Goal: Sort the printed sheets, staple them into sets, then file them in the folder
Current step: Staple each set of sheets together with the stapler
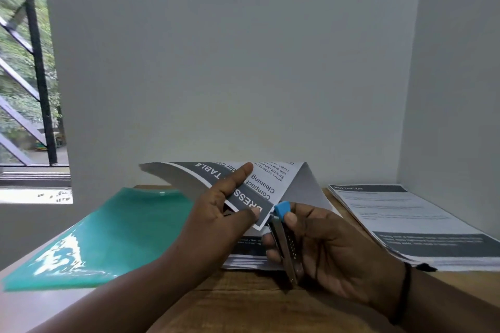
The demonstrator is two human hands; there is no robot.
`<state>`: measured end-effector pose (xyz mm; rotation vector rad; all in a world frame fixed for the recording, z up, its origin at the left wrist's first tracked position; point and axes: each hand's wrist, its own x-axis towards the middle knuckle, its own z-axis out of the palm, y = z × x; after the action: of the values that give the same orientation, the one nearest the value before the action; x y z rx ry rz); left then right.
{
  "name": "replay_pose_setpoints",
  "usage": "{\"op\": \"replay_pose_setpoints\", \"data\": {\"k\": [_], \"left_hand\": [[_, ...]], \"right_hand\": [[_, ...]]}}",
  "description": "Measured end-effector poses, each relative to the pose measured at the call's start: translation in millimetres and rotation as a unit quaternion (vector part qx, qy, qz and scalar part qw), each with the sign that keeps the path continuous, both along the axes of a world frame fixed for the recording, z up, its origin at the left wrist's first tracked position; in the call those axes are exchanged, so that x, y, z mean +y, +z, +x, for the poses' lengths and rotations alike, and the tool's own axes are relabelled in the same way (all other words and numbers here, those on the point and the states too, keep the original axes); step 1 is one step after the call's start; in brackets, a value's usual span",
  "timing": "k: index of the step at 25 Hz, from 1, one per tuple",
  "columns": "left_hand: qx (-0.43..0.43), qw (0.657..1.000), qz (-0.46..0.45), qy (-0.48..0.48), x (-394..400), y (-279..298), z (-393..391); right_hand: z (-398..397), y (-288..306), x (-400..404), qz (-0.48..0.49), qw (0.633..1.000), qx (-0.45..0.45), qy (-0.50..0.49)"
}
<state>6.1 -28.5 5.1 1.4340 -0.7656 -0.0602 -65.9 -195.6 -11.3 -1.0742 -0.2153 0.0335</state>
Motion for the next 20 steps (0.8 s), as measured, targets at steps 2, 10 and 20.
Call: {"op": "replay_pose_setpoints", "data": {"k": [2, 10, 20], "left_hand": [[0.005, 1.000, 0.010, 0.001, -0.4, 0.1, -0.3], [0.062, 0.997, 0.030, -0.031, -9.2, -7.5, -5.7], [0.016, 0.998, 0.059, -0.025, -9.4, -14.2, -5.5]], "right_hand": [[0.0, 1.2, 0.1, 0.010, 1.000, 0.003, -0.013], [-0.2, 1.2, 6.9, 0.012, 0.997, 0.053, -0.055], [-9.3, 6.8, 18.0, -0.002, 0.993, 0.097, -0.074]]}}
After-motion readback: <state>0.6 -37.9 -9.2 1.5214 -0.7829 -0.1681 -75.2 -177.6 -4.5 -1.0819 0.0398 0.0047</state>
